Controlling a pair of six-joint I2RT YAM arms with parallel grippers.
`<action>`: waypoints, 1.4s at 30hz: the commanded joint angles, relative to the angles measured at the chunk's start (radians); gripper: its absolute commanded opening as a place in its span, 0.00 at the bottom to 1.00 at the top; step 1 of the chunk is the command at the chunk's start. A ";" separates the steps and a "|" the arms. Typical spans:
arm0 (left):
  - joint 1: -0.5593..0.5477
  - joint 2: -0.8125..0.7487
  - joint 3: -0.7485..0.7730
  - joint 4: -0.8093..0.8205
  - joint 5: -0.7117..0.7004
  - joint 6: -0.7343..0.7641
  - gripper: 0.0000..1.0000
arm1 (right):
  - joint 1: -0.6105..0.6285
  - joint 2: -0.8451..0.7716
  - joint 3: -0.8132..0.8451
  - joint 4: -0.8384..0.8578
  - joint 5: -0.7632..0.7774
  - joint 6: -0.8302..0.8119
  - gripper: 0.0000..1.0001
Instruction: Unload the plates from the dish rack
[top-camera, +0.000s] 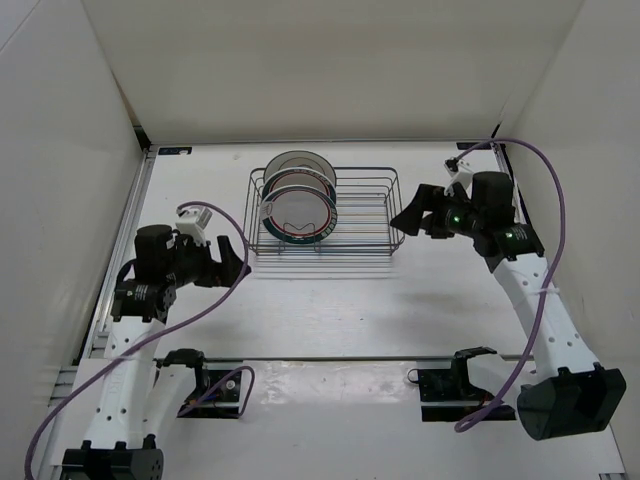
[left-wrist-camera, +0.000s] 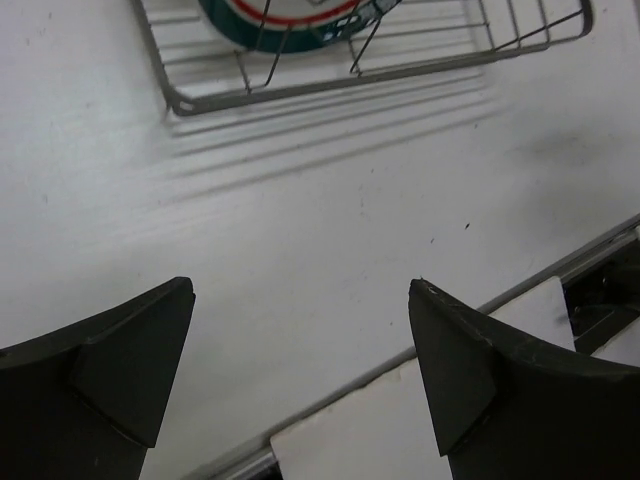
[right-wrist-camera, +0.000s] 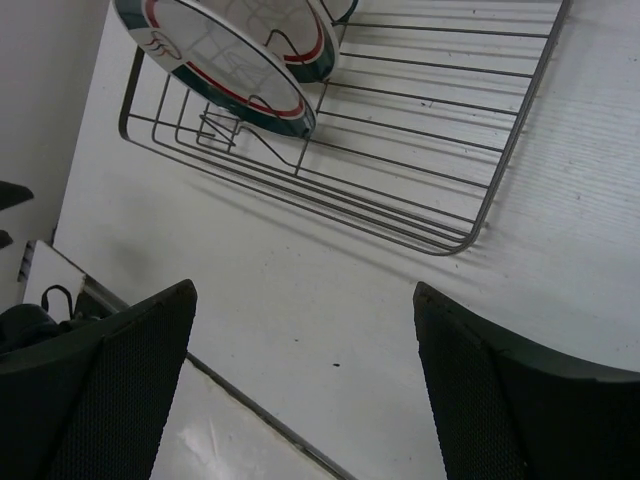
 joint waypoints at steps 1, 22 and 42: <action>-0.002 -0.051 -0.019 -0.144 -0.065 0.040 1.00 | -0.001 0.019 0.079 -0.007 -0.060 0.008 0.90; -0.031 -0.145 -0.154 -0.171 -0.291 -0.074 1.00 | 0.210 0.548 0.443 0.133 -0.172 -0.356 0.72; -0.034 -0.125 -0.162 -0.167 -0.265 -0.069 1.00 | 0.359 0.841 0.633 0.246 0.073 -0.510 0.63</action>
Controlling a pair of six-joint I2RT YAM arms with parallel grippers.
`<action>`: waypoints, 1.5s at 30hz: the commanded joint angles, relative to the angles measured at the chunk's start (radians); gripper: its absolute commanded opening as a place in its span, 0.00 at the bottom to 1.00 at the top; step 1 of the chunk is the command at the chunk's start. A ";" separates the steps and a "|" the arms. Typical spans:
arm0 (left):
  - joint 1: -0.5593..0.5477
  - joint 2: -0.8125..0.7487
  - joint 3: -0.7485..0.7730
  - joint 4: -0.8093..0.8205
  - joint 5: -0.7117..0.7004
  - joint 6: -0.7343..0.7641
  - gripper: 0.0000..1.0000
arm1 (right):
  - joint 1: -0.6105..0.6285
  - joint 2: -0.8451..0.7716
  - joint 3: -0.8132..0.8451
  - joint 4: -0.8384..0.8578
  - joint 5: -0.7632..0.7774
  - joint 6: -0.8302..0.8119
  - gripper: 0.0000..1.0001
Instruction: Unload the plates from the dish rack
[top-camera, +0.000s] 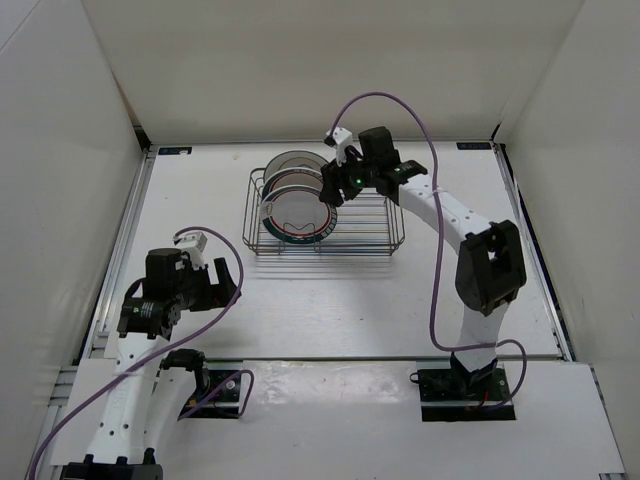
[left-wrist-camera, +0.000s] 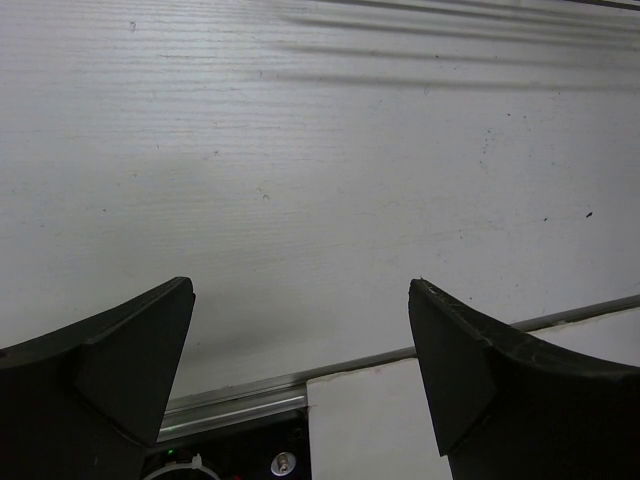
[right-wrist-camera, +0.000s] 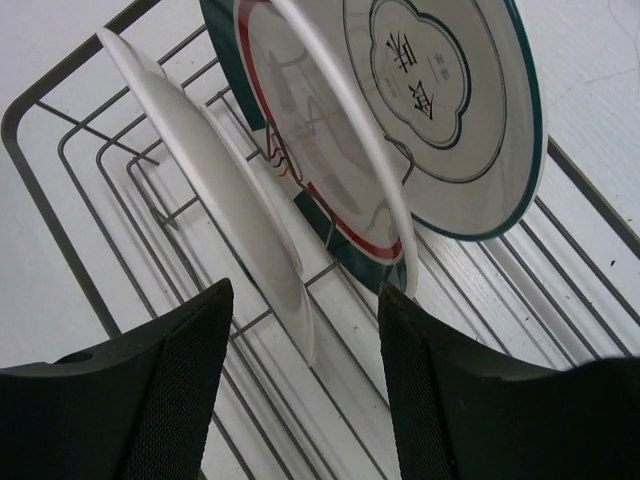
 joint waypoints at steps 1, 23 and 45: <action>-0.004 -0.001 -0.009 0.005 0.011 -0.003 1.00 | 0.014 0.041 0.089 0.039 0.036 -0.035 0.63; -0.004 0.002 -0.007 -0.003 -0.006 -0.003 1.00 | 0.020 0.110 0.156 0.017 -0.027 -0.025 0.11; -0.005 0.017 -0.010 -0.001 -0.003 -0.004 1.00 | 0.029 0.009 0.015 0.051 -0.020 -0.086 0.00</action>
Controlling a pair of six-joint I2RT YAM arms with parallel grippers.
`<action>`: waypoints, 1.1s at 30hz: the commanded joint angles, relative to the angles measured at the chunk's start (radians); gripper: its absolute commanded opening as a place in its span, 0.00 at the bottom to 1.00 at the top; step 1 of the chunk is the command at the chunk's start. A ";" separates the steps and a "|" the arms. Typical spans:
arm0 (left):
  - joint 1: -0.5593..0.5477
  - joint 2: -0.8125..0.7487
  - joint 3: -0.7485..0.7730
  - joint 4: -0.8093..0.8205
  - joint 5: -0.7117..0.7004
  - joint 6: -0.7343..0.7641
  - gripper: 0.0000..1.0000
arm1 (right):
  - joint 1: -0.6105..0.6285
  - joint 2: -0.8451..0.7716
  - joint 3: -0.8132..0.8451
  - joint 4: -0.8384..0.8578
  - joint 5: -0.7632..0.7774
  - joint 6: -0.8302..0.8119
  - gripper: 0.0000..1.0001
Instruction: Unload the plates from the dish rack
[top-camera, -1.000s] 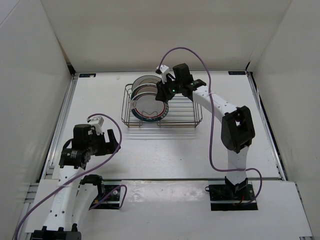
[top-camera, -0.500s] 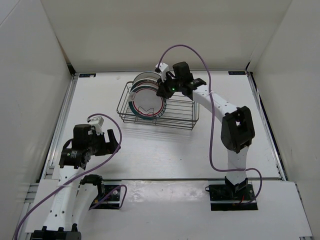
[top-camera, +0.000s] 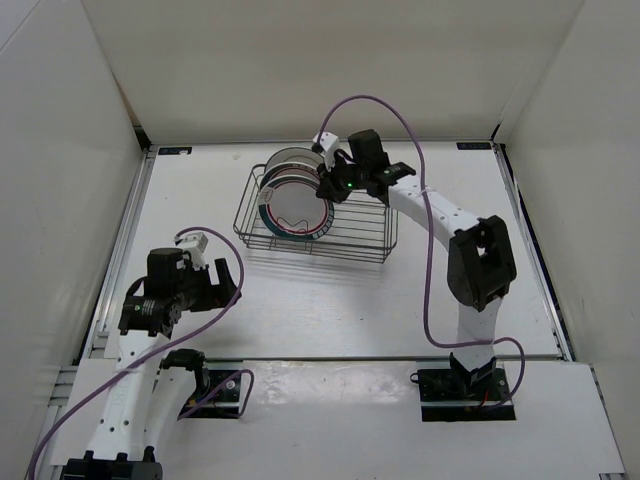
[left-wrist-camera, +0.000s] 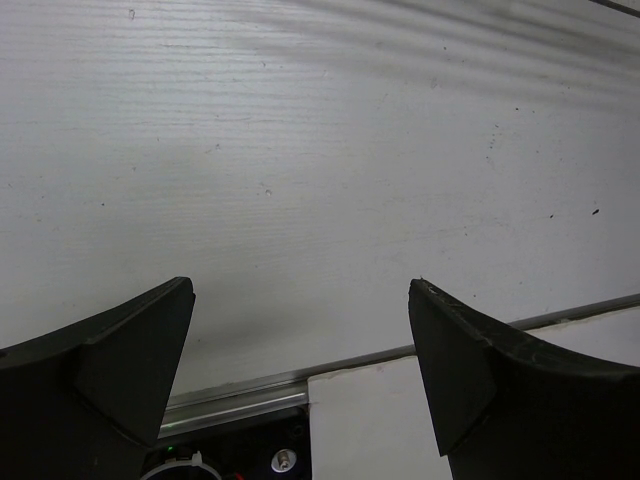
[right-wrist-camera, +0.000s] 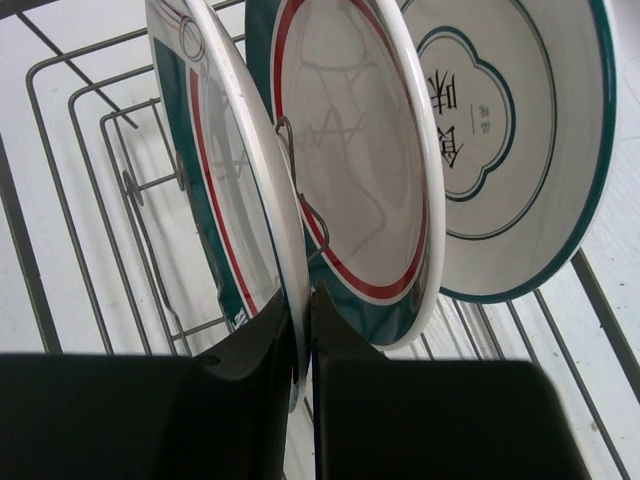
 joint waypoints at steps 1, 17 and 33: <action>-0.003 0.003 -0.004 -0.001 0.001 -0.004 1.00 | -0.001 -0.076 -0.075 0.035 -0.004 0.014 0.00; -0.003 0.020 -0.005 0.005 0.009 -0.002 1.00 | 0.064 -0.110 -0.215 0.199 0.267 -0.222 0.00; -0.003 0.028 -0.004 0.002 0.012 -0.006 1.00 | 0.110 -0.234 -0.287 0.332 0.363 -0.279 0.00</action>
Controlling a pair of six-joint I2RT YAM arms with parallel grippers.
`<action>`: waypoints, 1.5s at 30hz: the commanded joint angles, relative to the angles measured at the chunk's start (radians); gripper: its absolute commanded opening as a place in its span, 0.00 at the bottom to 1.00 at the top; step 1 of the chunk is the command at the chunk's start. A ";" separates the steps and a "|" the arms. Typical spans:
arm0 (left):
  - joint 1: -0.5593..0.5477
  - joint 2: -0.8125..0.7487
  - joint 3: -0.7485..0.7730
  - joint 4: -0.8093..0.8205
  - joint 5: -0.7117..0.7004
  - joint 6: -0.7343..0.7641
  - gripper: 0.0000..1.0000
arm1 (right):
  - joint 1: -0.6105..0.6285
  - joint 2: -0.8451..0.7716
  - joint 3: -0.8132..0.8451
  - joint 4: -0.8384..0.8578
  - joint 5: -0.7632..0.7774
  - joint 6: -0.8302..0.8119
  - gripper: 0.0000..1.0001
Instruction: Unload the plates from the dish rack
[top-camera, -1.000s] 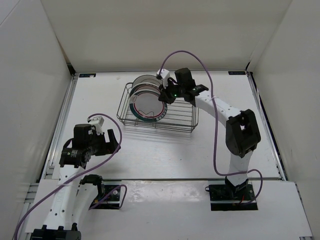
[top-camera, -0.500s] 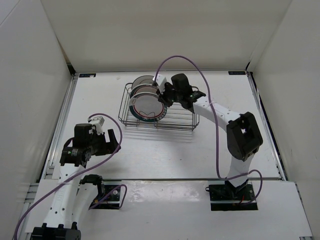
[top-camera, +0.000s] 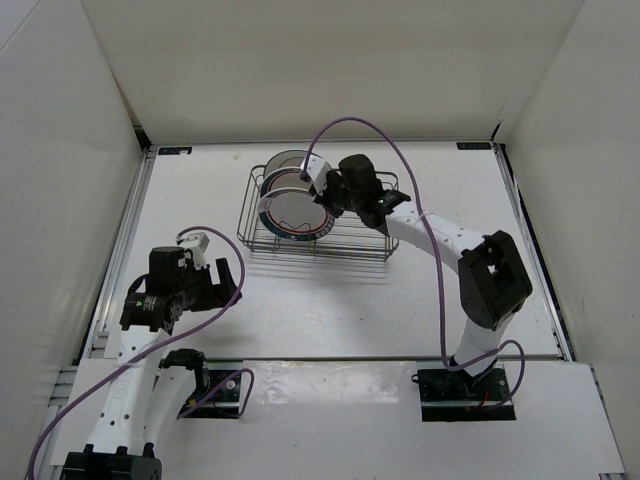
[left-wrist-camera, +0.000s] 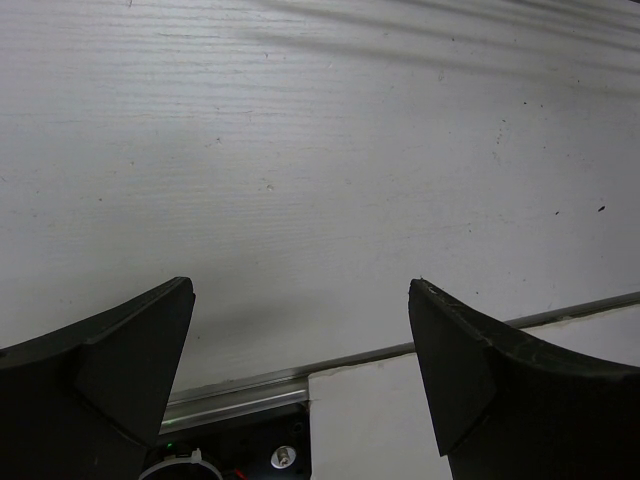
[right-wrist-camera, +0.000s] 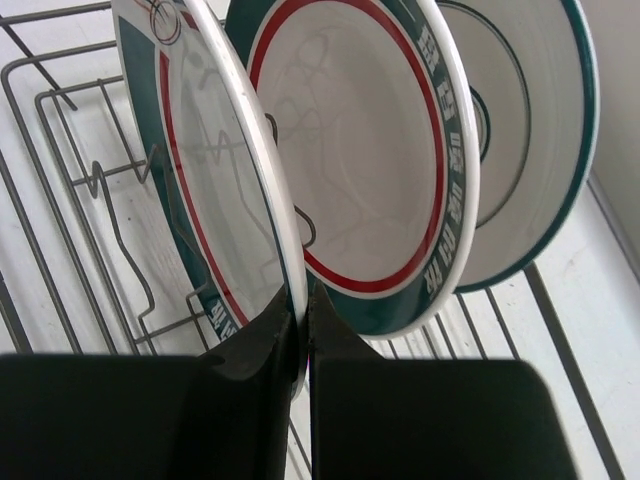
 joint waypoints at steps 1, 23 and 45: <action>-0.005 -0.007 -0.002 0.001 0.011 -0.004 1.00 | -0.007 -0.090 -0.008 0.086 0.103 -0.077 0.00; -0.003 -0.022 -0.005 0.002 0.013 -0.002 1.00 | -0.024 -0.250 0.207 -0.055 0.385 0.189 0.00; -0.003 -0.042 -0.005 0.001 0.015 -0.005 1.00 | -0.055 -1.093 -0.589 -0.601 0.225 0.881 0.00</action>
